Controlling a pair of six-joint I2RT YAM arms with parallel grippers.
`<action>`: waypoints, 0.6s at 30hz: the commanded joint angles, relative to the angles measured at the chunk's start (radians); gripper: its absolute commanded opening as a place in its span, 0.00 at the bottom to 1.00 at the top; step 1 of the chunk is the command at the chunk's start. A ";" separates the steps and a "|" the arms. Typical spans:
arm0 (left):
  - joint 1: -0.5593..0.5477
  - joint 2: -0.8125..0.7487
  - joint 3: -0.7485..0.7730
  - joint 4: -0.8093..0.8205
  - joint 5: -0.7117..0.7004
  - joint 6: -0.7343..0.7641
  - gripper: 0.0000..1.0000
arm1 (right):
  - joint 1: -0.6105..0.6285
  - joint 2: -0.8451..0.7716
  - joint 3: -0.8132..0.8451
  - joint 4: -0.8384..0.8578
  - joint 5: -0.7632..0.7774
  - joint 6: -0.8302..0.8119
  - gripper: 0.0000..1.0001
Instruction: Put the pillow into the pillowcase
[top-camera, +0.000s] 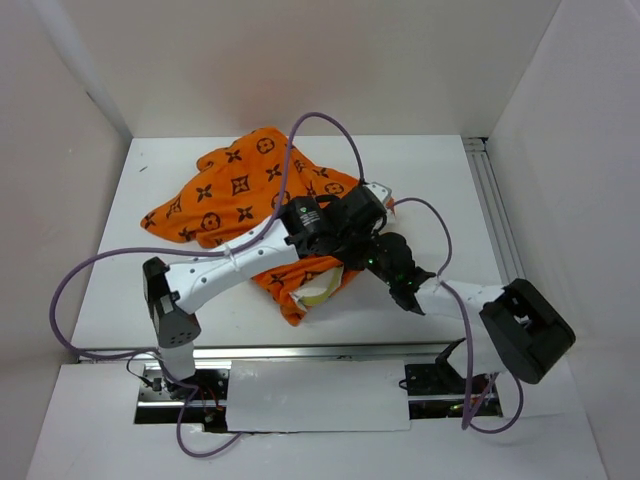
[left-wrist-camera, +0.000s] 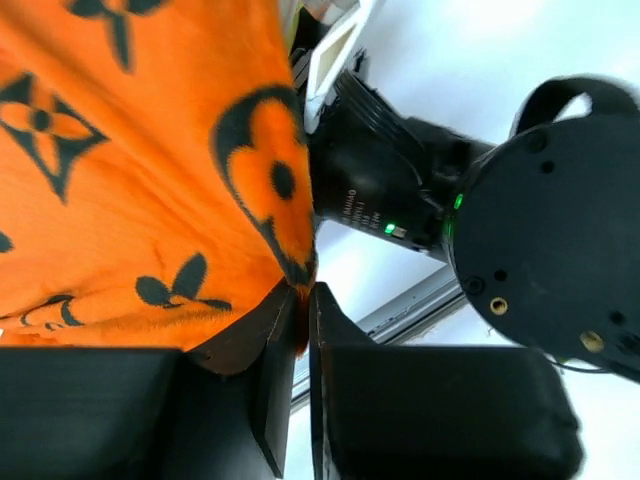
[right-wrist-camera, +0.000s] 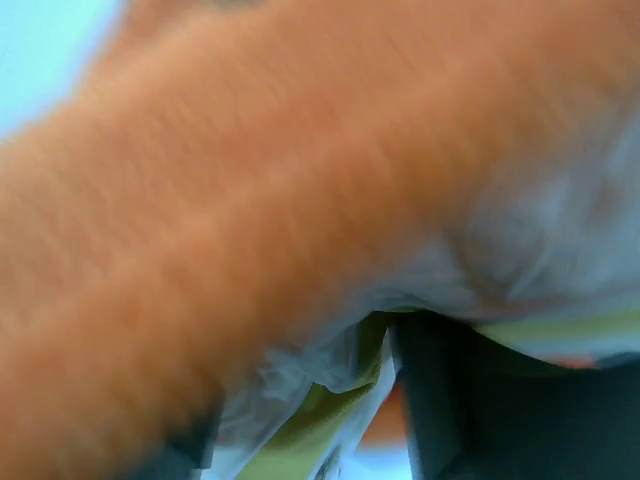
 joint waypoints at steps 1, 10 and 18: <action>-0.024 0.010 -0.052 0.097 0.109 -0.041 0.22 | -0.025 -0.088 0.021 -0.411 -0.007 -0.062 0.79; 0.054 -0.038 -0.238 0.152 0.106 -0.067 0.74 | -0.054 -0.327 0.028 -0.902 -0.001 -0.067 0.89; 0.042 -0.013 -0.220 0.133 0.058 -0.005 1.00 | -0.103 -0.576 0.058 -1.211 0.057 -0.065 1.00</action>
